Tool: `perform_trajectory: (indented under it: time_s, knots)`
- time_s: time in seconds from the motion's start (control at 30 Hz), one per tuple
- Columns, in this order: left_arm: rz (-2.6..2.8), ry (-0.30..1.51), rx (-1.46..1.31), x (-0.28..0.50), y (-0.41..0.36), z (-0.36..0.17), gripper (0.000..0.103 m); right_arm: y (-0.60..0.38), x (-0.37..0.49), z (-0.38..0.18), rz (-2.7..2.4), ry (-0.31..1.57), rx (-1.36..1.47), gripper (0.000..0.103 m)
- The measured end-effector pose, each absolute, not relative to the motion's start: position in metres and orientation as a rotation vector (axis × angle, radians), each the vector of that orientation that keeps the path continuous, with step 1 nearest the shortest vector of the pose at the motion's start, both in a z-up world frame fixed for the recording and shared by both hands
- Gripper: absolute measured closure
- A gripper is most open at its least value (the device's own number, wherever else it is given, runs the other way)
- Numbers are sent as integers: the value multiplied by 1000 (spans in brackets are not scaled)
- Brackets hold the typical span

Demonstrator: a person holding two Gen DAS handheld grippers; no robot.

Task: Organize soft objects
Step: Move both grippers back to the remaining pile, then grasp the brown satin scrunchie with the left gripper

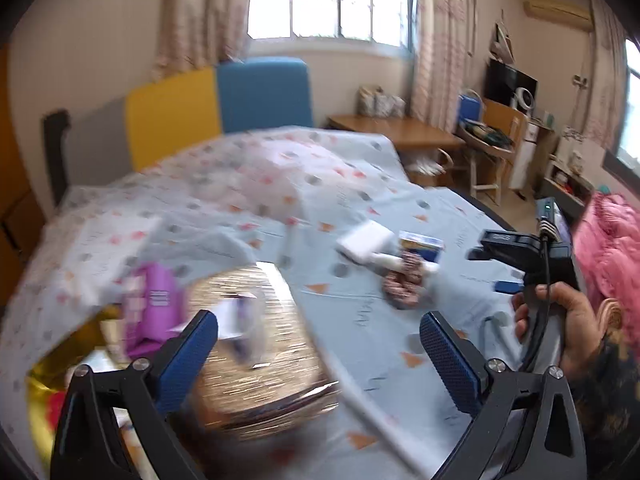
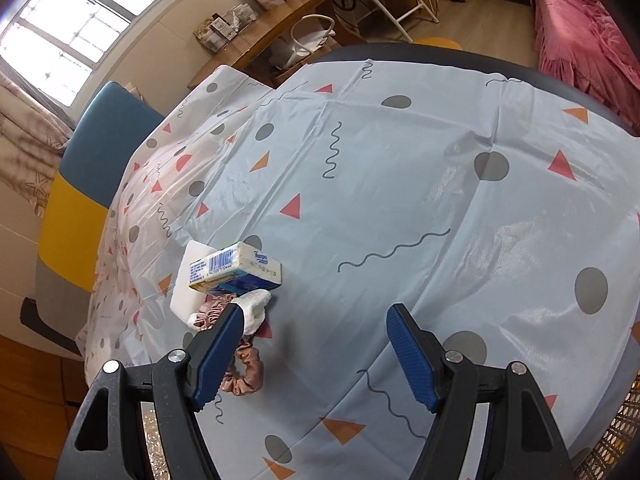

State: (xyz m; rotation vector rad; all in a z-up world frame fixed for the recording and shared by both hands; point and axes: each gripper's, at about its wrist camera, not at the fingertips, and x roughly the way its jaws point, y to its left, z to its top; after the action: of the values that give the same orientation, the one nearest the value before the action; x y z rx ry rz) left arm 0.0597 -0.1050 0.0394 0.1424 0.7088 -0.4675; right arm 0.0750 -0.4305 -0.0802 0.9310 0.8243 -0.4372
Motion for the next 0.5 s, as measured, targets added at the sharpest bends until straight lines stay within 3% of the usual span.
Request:
perform_trajectory:
  time_s: [0.23,0.5]
  knots:
    - [-570,932,94,99,-179,-10,43,-438,69,-78,-434,789,979,28]
    - [-544,1041,133,143,-230,-63,45,-438,71,-82,-397,801,1026,28]
